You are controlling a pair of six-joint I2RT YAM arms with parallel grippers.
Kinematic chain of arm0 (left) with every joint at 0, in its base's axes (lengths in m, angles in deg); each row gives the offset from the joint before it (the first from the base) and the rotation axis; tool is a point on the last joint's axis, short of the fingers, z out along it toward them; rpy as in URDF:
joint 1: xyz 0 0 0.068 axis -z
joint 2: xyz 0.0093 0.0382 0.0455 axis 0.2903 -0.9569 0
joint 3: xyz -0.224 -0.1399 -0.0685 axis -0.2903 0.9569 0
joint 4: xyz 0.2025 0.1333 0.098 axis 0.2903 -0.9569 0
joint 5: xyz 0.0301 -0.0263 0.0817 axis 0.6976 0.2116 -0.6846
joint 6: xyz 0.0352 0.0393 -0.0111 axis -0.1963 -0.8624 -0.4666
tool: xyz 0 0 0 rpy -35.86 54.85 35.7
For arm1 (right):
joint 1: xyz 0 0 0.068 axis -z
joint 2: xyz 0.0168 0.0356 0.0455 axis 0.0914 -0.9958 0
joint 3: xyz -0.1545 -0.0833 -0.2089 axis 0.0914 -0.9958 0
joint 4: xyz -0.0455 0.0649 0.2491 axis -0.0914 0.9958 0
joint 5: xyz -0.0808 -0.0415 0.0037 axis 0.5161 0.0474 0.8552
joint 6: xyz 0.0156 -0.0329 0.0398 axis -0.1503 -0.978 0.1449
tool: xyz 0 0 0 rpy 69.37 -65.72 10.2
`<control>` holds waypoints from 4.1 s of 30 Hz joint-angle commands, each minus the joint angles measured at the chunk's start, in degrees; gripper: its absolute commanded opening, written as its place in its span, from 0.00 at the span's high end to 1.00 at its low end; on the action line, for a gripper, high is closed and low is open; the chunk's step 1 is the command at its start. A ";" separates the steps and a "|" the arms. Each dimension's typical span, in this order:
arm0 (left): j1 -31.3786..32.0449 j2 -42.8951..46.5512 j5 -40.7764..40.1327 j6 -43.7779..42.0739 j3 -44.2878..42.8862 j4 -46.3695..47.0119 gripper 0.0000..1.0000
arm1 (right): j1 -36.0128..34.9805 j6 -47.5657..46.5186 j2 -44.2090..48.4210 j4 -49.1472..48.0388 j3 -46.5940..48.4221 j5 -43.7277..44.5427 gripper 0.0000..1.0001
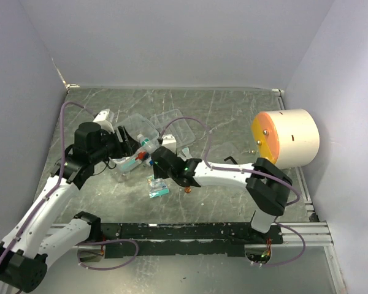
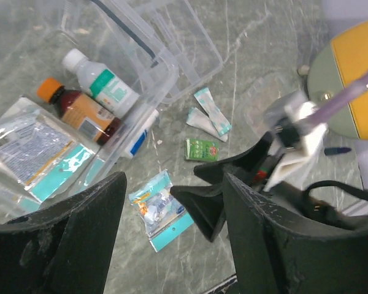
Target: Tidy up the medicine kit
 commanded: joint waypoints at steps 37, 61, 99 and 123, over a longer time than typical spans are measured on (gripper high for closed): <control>-0.29 9.05 0.19 11.02 10.93 9.93 0.22 | 0.07 1.02 2.43 -1.46 -0.63 4.73 0.88; -0.35 1.96 11.08 11.62 11.35 13.37 0.50 | 1.46 -6.85 11.79 -13.43 -1.56 -5.47 0.86; -0.43 -14.04 -32.24 11.48 -5.15 -1.85 0.72 | 5.50 -0.24 24.49 -13.95 -17.19 -3.41 0.49; -0.70 -28.32 -35.26 14.10 -4.23 -1.90 0.66 | 7.48 1.03 24.58 -14.63 -19.18 -6.14 0.50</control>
